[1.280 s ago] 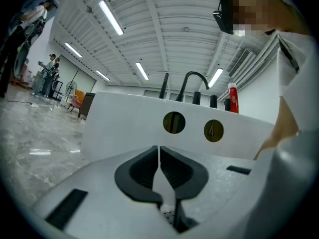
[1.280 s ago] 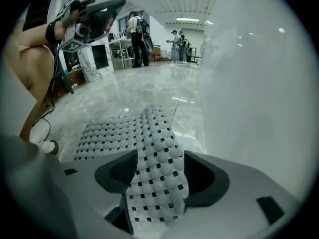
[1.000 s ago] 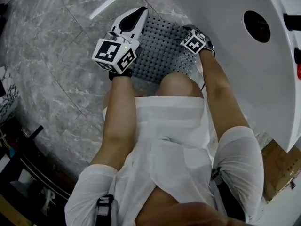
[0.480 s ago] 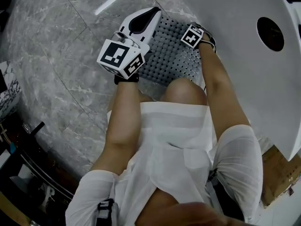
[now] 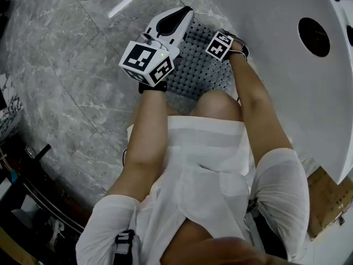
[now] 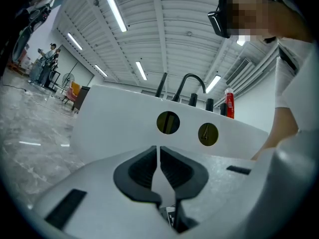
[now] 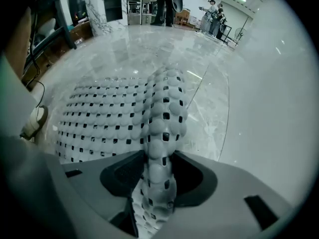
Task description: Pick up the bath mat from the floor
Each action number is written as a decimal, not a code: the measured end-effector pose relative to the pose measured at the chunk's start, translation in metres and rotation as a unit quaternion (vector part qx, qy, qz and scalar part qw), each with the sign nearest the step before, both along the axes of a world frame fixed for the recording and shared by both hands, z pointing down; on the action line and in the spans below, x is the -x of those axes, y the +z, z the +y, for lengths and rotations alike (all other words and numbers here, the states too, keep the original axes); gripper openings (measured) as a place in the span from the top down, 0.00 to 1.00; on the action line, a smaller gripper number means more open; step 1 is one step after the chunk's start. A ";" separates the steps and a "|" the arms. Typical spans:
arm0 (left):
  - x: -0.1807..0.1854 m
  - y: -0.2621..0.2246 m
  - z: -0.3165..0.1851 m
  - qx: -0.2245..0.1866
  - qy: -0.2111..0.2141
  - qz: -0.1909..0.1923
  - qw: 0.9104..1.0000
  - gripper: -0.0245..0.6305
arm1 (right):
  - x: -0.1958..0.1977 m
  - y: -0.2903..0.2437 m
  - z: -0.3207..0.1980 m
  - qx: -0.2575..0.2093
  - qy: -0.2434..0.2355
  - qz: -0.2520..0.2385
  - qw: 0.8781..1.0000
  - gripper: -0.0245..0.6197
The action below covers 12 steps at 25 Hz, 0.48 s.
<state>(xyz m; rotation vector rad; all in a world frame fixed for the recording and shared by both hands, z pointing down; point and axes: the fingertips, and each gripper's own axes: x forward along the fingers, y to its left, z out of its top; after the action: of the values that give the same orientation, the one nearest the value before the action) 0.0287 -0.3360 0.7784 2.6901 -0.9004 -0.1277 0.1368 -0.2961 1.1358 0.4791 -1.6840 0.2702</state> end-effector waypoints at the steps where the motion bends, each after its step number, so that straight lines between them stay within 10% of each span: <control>1: -0.001 0.002 0.000 0.002 0.001 -0.001 1.000 0.93 | 0.001 -0.005 0.001 -0.001 0.003 0.001 1.000 0.67; 8: 0.004 0.035 -0.004 0.029 -0.001 -0.044 0.999 0.93 | 0.003 -0.042 0.002 0.002 0.016 -0.001 1.000 0.82; 12: 0.023 0.038 -0.015 0.056 -0.042 -0.008 0.998 0.93 | 0.004 -0.067 0.000 -0.002 0.025 -0.004 1.000 0.85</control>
<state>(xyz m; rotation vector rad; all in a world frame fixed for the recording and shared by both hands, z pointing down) 0.0060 -0.3511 0.8166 2.5554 -0.9943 -0.0719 0.1327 -0.2959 1.0684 0.5243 -1.6811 0.3061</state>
